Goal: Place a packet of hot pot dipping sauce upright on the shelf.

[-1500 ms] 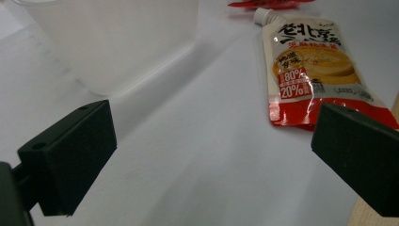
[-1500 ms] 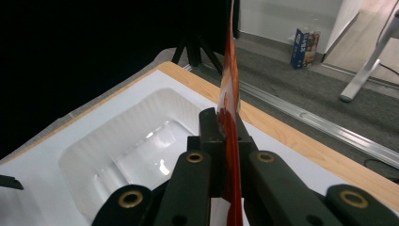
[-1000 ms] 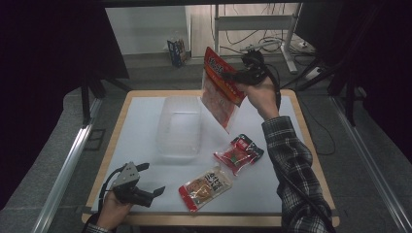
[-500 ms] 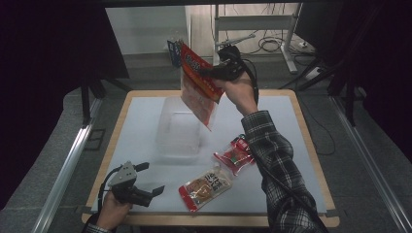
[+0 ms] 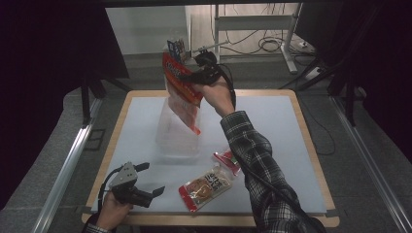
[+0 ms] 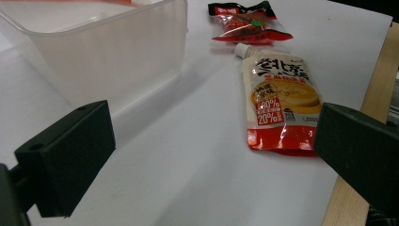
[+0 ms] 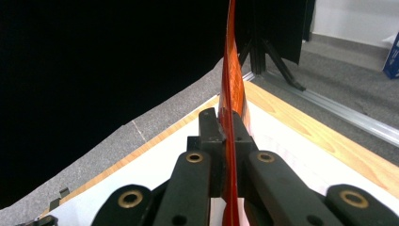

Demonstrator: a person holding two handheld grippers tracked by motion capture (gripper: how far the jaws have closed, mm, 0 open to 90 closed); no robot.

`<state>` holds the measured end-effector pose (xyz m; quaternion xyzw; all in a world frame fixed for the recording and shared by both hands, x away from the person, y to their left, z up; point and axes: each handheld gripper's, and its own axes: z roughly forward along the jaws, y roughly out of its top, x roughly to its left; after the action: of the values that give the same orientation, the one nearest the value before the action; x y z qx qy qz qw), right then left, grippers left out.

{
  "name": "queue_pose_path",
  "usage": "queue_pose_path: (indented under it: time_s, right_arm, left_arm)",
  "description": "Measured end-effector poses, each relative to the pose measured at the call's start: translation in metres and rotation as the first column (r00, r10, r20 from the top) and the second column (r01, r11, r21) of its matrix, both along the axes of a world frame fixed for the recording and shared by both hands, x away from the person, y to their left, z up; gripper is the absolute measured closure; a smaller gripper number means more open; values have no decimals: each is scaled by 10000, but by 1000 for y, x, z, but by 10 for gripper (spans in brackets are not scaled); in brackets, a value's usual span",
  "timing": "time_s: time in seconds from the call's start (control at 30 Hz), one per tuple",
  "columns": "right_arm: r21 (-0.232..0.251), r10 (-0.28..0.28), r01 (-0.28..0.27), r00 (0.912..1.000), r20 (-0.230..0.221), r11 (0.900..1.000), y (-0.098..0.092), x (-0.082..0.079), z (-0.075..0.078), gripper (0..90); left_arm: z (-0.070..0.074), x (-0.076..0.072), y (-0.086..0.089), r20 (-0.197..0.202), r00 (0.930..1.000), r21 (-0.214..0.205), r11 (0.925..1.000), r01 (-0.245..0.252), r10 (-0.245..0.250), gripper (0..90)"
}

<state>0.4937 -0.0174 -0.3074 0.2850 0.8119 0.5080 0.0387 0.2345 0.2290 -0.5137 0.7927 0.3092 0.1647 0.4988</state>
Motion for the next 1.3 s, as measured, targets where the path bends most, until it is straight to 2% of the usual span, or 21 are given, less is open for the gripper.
queue_pose_path:
  time_s: [0.13, 0.17, 0.27, 0.3, 0.33, 0.37, 0.4, 0.43, 0.5, 0.53, 0.6, 0.7, 0.77, 0.87, 1.03, 1.07, 1.1, 1.13, 1.17, 1.27, 1.3]
  right_arm:
    - [-227, -77, 76, 10000, -45, 9997, 8, 4, -9, 885]
    - [-498, -188, 185, 9998, -50, 9986, 12, 8, -14, 885]
    - [-813, -269, 267, 9996, -7, 9963, 15, 11, -22, 884]
    - [-1106, -488, 487, 9988, 11, 9927, 17, 15, -32, 884]
    - [-1106, -488, 487, 9988, 11, 9927, 17, 15, -32, 884]
    - [-1067, -527, 517, 9986, -66, 9929, 16, 20, -40, 883]
    - [-1022, -560, 550, 9984, -73, 9932, 16, 21, -42, 882]
    - [-1124, -642, 639, 9979, 9, 9916, 16, 22, -44, 881]
    - [-1728, -767, 843, 9958, 501, 9813, 18, 24, -48, 879]
    - [-1964, -817, 914, 9950, 569, 9763, 19, 25, -51, 879]
    - [-2043, -805, 905, 9951, 568, 9747, 20, 25, -54, 879]
    - [-1885, -869, 949, 9949, 505, 9775, 17, 28, -55, 876]
    - [-2129, -858, 979, 9942, 654, 9722, 16, 28, -54, 857]
    - [-2153, -753, 921, 9936, 847, 9722, 17, 26, -51, 770]
    - [-2295, -813, 1211, 9811, 1759, 9657, 18, 20, -43, 484]
    - [-2295, -813, 1211, 9811, 1759, 9657, 18, 20, -43, 484]
    - [-2286, -979, 1438, 9747, 2008, 9628, 16, 19, -40, 377]
    - [-2286, -979, 1438, 9747, 2008, 9628, 16, 19, -40, 377]
    - [-2238, -1124, 1607, 9703, 2140, 9613, 13, 19, -39, 312]
    - [-2168, -1271, 1746, 9680, 2163, 9605, 9, 21, -39, 265]
    - [-2098, -1402, 1865, 9660, 2173, 9598, 5, 22, -38, 217]
  left_arm:
    - [0, 0, 0, 37, 10000, 29, 10000, 9, -9, 0]
    - [0, -1, 0, 69, 10000, 39, 10000, -4, 4, 0]
    - [1, -1, 0, 119, 9999, 112, 9999, -30, 29, 0]
    - [1, -1, -1, 181, 9998, 178, 9998, -41, 38, 0]
    - [1, -1, -1, 181, 9998, 178, 9998, -41, 38, 0]
    - [1, -2, -1, 275, 9996, 272, 9996, -59, 52, 0]
    - [1, -2, -1, 275, 9996, 272, 9996, -59, 52, 0]
    - [0, -2, -1, 329, 9995, 354, 9994, -48, 36, 0]
    - [0, -2, -3, 344, 9994, 410, 9992, -40, 26, 0]
    - [0, -2, -3, 344, 9994, 410, 9992, -40, 26, 0]
    - [0, -2, -3, 373, 9993, 489, 9988, -20, 1, 0]
    - [0, -2, -4, 402, 9992, 557, 9984, -18, -4, 0]
    - [0, -2, -4, 410, 9992, 591, 9982, -27, 2, 0]
    - [-1, -2, -4, 431, 9991, 648, 9979, -54, 26, 0]
    - [-1, -2, -5, 457, 9990, 804, 9967, -57, 21, 0]
    - [-1, -2, -5, 457, 9990, 804, 9967, -57, 21, 0]
    - [-1, -2, -6, 466, 9989, 843, 9964, -46, 7, 0]
    - [-1, -2, -6, 466, 9989, 843, 9964, -46, 7, 0]
    - [-1, -3, -6, 470, 9989, 846, 9964, -43, 4, 0]
    - [-1, -3, -6, 475, 9989, 861, 9963, -43, 2, 0]
    - [-1, -3, -6, 485, 9988, 885, 9961, -43, 0, 0]
